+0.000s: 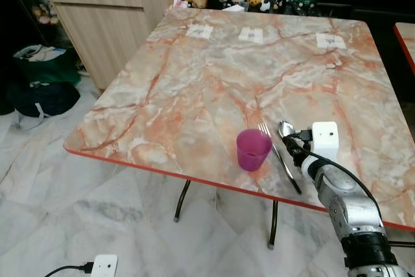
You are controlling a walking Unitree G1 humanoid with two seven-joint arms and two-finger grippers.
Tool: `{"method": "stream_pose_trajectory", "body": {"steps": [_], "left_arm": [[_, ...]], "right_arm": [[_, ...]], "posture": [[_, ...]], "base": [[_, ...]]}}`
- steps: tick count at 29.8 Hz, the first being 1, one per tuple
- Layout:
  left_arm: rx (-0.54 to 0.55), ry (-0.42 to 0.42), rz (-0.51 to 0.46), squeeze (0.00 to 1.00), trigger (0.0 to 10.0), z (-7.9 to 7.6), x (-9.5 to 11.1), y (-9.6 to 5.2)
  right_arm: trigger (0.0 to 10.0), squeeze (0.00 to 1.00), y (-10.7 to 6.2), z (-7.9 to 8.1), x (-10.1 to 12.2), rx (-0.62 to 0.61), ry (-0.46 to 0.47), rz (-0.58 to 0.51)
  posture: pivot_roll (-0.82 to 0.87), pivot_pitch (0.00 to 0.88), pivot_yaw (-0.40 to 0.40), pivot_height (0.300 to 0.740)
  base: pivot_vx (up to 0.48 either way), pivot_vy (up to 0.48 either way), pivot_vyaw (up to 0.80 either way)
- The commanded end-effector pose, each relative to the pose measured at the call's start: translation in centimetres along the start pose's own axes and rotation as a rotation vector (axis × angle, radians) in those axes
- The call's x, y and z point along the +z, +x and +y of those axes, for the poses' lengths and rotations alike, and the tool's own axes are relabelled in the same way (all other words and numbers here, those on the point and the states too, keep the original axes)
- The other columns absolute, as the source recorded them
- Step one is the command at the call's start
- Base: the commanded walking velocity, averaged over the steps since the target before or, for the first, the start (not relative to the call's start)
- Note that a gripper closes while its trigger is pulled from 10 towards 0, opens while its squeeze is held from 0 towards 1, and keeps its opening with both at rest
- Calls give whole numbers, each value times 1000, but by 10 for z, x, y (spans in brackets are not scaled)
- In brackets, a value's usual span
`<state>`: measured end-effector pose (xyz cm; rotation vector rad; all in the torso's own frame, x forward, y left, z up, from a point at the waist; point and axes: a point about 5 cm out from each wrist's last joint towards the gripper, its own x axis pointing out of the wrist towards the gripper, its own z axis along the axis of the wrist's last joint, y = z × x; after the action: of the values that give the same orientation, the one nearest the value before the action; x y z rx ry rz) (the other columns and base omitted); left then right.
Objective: Setting the table
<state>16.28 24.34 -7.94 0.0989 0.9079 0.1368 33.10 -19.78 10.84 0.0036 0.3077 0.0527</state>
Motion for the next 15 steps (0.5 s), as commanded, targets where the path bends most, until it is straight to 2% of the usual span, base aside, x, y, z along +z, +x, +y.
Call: {"method": "stream_pose_trajectory", "body": {"steps": [1,15], "left_arm": [[-2,4,17,0,10000,2,-7,-2],[-3,6,1,0,10000,2,-3,-1]], "right_arm": [[10000,0,2,-2,0,12,26,7],[10000,0,3,-10,-7,-16,22,41]], "posture": [[-66,103,50,740],[-60,111,52,740]], "base": [[0,0,0],[0,0,0]]}}
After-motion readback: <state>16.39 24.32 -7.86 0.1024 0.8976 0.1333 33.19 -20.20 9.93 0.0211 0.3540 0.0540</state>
